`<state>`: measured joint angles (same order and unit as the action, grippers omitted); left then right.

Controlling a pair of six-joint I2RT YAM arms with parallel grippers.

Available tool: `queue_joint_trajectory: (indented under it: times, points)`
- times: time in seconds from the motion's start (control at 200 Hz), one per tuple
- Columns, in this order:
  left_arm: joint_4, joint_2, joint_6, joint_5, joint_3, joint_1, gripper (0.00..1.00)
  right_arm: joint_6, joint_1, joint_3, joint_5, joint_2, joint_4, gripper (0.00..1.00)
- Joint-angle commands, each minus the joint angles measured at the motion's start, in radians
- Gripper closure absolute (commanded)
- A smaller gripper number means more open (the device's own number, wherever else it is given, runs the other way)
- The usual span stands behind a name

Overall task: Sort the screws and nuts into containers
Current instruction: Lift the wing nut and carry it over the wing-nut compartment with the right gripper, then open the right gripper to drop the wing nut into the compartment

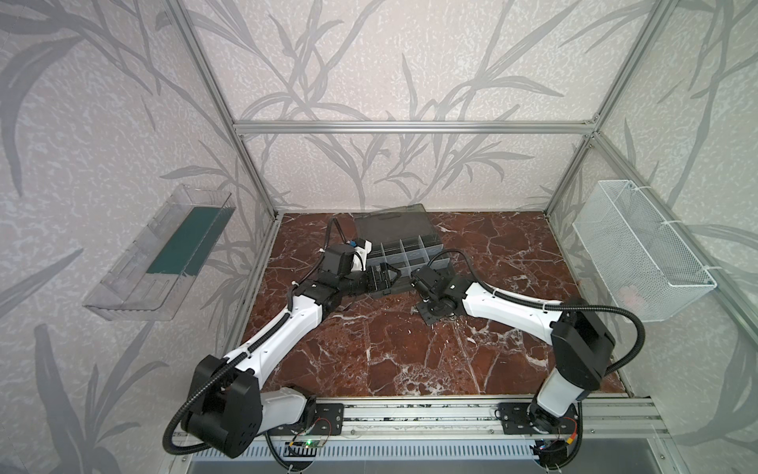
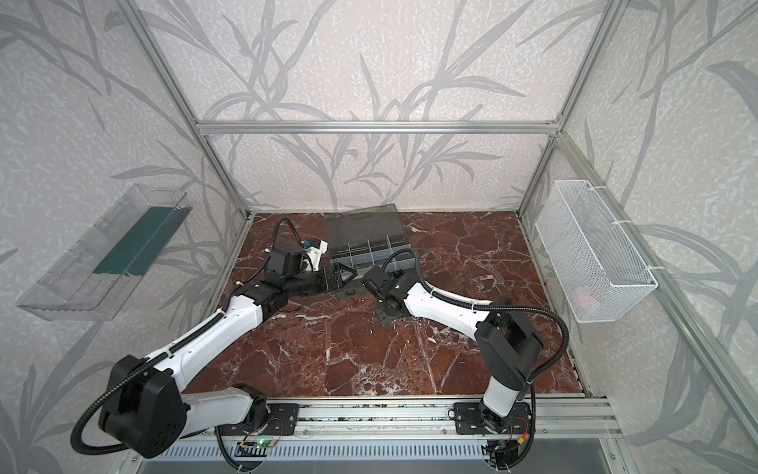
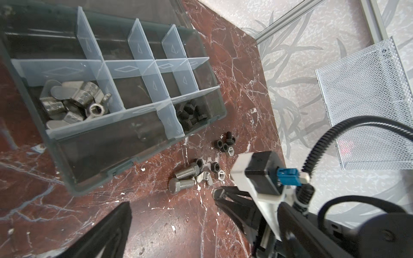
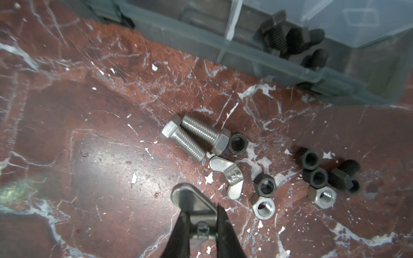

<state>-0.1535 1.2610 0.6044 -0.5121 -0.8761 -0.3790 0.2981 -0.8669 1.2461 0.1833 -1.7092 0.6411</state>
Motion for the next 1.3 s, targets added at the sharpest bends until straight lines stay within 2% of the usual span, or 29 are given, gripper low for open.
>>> queue_joint_trajectory:
  times: [0.0,0.12,0.3,0.415,0.525,0.595,0.845,1.055,1.295]
  points:
    - [-0.036,-0.027,-0.067,0.065,-0.041,-0.004,0.01,-0.017,0.003,0.080,0.016,0.028,-0.001,0.92]
    - [-0.082,-0.031,-0.095,0.133,-0.082,-0.002,0.01,-0.038,0.006,0.160,0.002,0.008,-0.044,0.92]
    - [-0.147,-0.028,-0.150,0.234,-0.141,0.003,0.01,-0.049,0.022,0.406,-0.057,-0.164,-0.031,0.92]
    - [-0.224,-0.032,-0.143,0.359,-0.187,0.023,0.01,-0.047,0.039,0.550,-0.104,-0.284,-0.029,0.92]
    - [-0.286,-0.044,-0.185,0.417,-0.214,0.041,0.01,-0.032,0.064,0.670,-0.150,-0.390,-0.029,0.93]
    - [-0.318,-0.052,-0.147,0.485,-0.216,0.043,0.01,-0.028,0.076,0.730,-0.158,-0.447,-0.023,0.92]
    - [-0.341,-0.058,-0.155,0.516,-0.198,0.049,0.01,-0.001,0.130,0.857,-0.267,-0.583,-0.022,0.92]
    - [-0.341,-0.051,-0.108,0.554,-0.173,0.061,0.01,0.017,0.134,0.952,-0.298,-0.671,-0.011,0.92]
    - [-0.386,-0.058,-0.077,0.685,-0.182,0.066,0.01,0.026,0.134,1.117,-0.303,-0.793,0.051,0.92]
